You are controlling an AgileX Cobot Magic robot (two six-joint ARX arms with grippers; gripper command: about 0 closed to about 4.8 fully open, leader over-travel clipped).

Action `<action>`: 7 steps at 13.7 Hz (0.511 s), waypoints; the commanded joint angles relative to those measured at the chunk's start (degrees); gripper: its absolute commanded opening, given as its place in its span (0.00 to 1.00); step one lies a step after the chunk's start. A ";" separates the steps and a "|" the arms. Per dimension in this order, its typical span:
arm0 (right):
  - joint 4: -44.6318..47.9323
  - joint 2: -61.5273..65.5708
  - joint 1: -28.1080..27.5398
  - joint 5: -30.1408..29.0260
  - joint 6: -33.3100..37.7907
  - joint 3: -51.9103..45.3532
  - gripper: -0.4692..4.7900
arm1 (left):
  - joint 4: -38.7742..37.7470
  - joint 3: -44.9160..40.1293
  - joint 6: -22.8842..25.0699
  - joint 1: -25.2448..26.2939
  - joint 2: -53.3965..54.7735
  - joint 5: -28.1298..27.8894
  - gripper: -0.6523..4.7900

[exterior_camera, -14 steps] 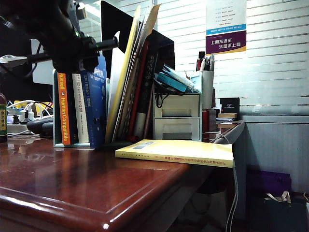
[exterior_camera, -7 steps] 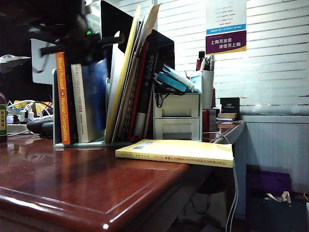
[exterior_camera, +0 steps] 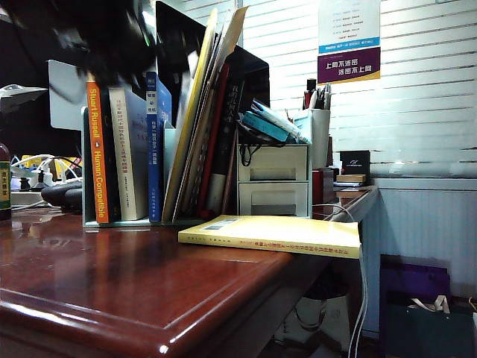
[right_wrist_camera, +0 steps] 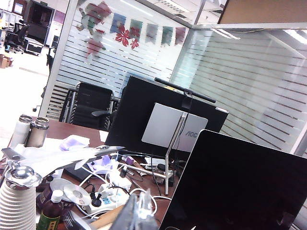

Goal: Pick up the blue book and put it on the bookshelf.

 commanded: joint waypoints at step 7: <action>3.91 -4.09 -6.67 -7.85 6.23 -17.64 0.09 | -30.64 -2.32 8.59 -0.85 -45.33 -0.37 0.11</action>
